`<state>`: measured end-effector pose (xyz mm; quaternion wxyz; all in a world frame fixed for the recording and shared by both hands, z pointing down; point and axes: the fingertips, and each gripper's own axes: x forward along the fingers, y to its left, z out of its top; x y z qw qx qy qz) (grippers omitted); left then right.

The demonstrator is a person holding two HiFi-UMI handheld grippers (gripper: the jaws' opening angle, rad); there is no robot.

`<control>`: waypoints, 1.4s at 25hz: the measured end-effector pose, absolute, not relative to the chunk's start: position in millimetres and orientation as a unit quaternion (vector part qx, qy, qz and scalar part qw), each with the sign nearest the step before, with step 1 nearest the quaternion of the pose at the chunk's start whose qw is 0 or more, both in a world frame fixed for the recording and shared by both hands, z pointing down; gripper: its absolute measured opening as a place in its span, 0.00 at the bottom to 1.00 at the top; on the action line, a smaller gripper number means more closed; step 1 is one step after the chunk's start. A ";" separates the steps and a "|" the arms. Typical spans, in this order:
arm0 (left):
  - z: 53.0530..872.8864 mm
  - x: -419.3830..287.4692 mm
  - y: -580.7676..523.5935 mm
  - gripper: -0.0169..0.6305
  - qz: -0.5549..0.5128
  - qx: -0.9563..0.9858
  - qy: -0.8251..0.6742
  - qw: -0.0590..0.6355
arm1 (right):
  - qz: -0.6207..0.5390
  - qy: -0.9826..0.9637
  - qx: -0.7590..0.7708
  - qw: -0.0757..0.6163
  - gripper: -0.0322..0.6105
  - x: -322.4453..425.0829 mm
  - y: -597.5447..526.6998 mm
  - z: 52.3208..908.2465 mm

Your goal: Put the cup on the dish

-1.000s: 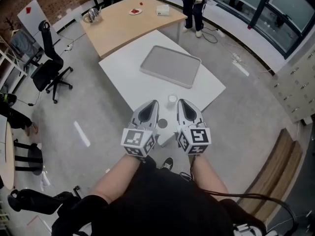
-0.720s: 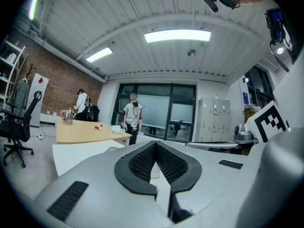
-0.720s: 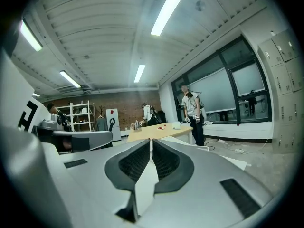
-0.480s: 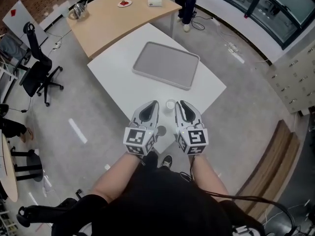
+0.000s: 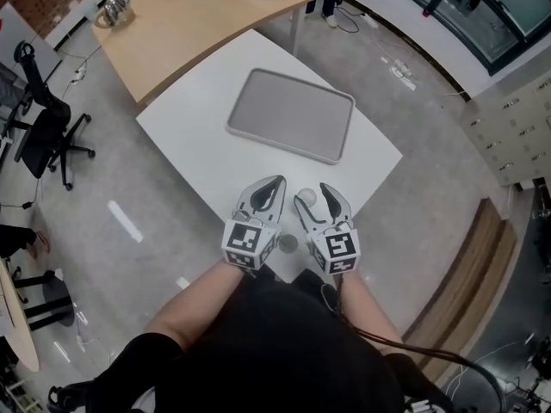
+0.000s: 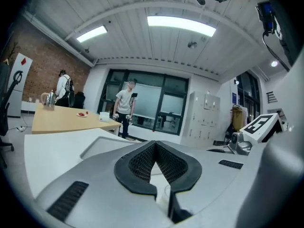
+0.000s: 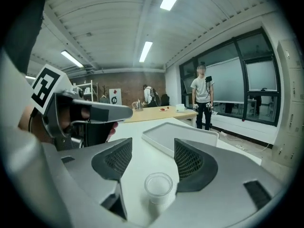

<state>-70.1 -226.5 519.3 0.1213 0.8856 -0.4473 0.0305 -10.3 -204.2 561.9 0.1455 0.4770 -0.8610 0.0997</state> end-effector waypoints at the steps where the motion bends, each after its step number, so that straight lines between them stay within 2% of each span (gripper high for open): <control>1: 523.3 -68.8 -230.5 0.04 0.033 0.888 -0.442 0.122 | 0.103 -0.859 0.478 0.151 0.41 -8.9 -206.6 570.3; 10: 566.5 -61.8 -258.0 0.04 0.053 0.893 -0.424 0.141 | 0.151 -0.848 0.457 0.222 0.47 -3.2 -217.2 658.9; 21: 621.6 -57.3 -282.3 0.04 0.061 0.875 -0.448 0.171 | 0.161 -0.845 0.453 0.234 0.47 -10.8 -233.4 706.7; 30: 633.3 -57.3 -275.8 0.04 0.071 0.872 -0.449 0.181 | 0.151 -0.846 0.454 0.235 0.47 -7.7 -237.0 709.4; 35: 612.6 -54.9 -277.7 0.04 0.066 0.880 -0.442 0.161 | 0.136 -0.844 0.471 0.219 0.47 -3.1 -245.4 674.0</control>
